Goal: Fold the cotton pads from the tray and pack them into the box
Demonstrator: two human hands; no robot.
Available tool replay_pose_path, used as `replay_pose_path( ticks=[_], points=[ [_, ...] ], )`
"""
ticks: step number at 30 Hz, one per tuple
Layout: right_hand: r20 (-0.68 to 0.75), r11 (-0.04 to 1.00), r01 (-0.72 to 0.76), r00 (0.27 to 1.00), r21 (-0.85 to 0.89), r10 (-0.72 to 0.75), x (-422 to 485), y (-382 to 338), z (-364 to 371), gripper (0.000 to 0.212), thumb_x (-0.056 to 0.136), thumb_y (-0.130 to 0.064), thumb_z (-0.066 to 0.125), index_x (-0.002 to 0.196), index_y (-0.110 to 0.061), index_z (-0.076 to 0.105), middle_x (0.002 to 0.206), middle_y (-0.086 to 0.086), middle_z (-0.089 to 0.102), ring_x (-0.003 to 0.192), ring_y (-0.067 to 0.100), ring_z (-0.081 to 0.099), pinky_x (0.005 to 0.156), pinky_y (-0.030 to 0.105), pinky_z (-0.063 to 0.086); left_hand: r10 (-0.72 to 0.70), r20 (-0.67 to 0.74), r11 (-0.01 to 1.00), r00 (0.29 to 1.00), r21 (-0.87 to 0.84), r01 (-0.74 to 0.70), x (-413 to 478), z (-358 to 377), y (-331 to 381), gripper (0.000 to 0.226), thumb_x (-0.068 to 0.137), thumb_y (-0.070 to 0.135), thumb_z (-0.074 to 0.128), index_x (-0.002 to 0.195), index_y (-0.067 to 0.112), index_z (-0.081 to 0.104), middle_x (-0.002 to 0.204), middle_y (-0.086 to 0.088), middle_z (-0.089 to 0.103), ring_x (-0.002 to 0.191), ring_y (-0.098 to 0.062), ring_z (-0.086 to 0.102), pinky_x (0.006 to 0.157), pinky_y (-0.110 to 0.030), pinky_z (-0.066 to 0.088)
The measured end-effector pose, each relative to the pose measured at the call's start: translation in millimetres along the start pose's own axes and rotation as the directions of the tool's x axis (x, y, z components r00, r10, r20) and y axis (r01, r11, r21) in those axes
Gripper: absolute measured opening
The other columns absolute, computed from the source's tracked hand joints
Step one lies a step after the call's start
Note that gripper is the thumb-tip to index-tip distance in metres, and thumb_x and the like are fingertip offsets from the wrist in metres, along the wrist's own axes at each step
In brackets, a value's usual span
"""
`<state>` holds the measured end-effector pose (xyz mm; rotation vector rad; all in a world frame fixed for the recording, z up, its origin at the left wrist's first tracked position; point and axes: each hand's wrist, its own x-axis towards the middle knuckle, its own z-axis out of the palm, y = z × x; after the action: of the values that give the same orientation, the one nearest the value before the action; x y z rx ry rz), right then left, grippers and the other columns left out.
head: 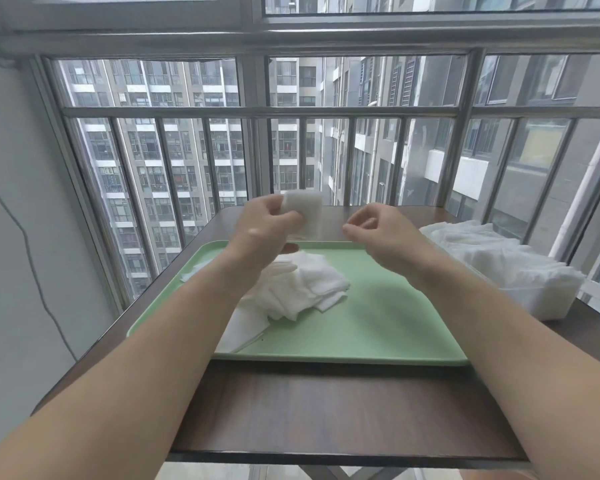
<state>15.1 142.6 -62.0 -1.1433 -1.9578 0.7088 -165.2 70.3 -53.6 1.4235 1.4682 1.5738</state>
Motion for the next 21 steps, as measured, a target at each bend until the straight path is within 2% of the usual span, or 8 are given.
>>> replay_pose_path(
  ticks=[2,3,5,7,11,16,19,21],
  points=[
    [0.117,0.971,0.106,0.990,-0.212,-0.082,-3.4,0.1,2.0,0.014,0.093,-0.024,0.067,0.106,-0.019,0.070,0.095,-0.004,0.067,0.075,0.004,0.058,0.063,0.012,0.045,-0.030,-0.083,0.999,0.996,-0.038,0.026,3.0,-3.4,0.5,0.023,0.092,0.004,0.054,0.104,0.019,0.066,0.102,-0.005,0.067,0.101,-0.024,0.067,0.063,-0.023,0.056],
    [0.192,0.956,0.151,0.976,-0.253,-0.104,-4.9,1.1,4.3,0.016,0.091,-0.023,0.069,0.108,-0.022,0.071,0.097,-0.006,0.068,0.077,0.003,0.060,0.070,0.012,0.048,-0.038,-0.107,0.998,0.994,-0.047,0.033,4.0,-4.0,0.5,0.024,0.092,0.005,0.053,0.106,0.018,0.066,0.106,-0.007,0.067,0.103,-0.026,0.067,0.064,-0.024,0.057],
    [0.307,0.948,0.186,0.946,-0.257,-0.102,-7.6,1.6,9.9,0.025,0.086,-0.028,0.076,0.110,-0.028,0.070,0.102,-0.010,0.067,0.083,0.003,0.062,0.083,0.022,0.052,-0.044,-0.119,0.998,0.992,-0.050,0.038,3.7,-3.6,0.7,0.024,0.092,0.005,0.053,0.108,0.017,0.066,0.109,-0.010,0.066,0.104,-0.027,0.066,0.066,-0.026,0.058],
    [0.361,0.947,0.173,0.930,-0.270,-0.067,-9.0,1.4,14.1,0.037,0.081,-0.034,0.080,0.116,-0.030,0.066,0.106,-0.011,0.065,0.088,0.004,0.063,0.080,0.024,0.052,-0.036,-0.104,0.999,0.994,-0.040,0.032,2.6,-2.6,1.1,0.022,0.093,0.004,0.052,0.099,0.019,0.066,0.102,-0.007,0.065,0.098,-0.024,0.065,0.067,-0.026,0.058],
    [0.348,0.953,0.085,0.937,-0.290,0.022,-6.9,5.5,13.1,0.051,0.078,-0.037,0.083,0.120,-0.028,0.056,0.103,-0.009,0.066,0.085,0.002,0.061,0.064,0.018,0.043,-0.030,-0.083,0.999,0.996,-0.013,0.029,2.1,-0.4,0.8,0.023,0.093,0.004,0.052,0.092,0.024,0.064,0.093,0.000,0.063,0.091,-0.017,0.062,0.068,-0.027,0.058],
    [0.290,0.987,0.037,0.957,-0.155,0.010,-3.6,5.6,12.5,0.044,0.080,-0.021,0.082,0.119,-0.020,0.062,0.086,-0.008,0.069,0.066,0.003,0.060,0.053,0.013,0.042,-0.034,-0.098,0.999,0.995,-0.004,0.033,3.1,-0.4,-0.3,0.022,0.093,0.006,0.052,0.093,0.023,0.065,0.098,-0.003,0.064,0.095,-0.021,0.063,0.065,-0.026,0.056],
    [0.303,0.969,0.015,0.951,-0.248,0.063,-4.6,4.3,14.1,0.048,0.082,-0.041,0.078,0.120,-0.015,0.064,0.097,-0.001,0.068,0.075,0.012,0.062,0.063,0.022,0.046,-0.034,-0.103,0.999,0.994,-0.015,0.032,2.4,-0.7,0.7,0.022,0.093,0.005,0.052,0.093,0.024,0.064,0.097,-0.003,0.064,0.094,-0.020,0.063,0.066,-0.027,0.057],
    [0.341,0.944,0.007,0.933,-0.330,0.112,-6.8,4.8,15.9,0.057,0.082,-0.049,0.076,0.115,-0.004,0.067,0.093,0.007,0.070,0.078,0.023,0.064,0.069,0.032,0.050,-0.037,-0.102,0.999,0.994,-0.012,0.036,1.4,-0.7,1.4,0.022,0.093,0.005,0.052,0.091,0.024,0.064,0.096,-0.003,0.063,0.093,-0.020,0.063,0.068,-0.028,0.058]
  ],
)
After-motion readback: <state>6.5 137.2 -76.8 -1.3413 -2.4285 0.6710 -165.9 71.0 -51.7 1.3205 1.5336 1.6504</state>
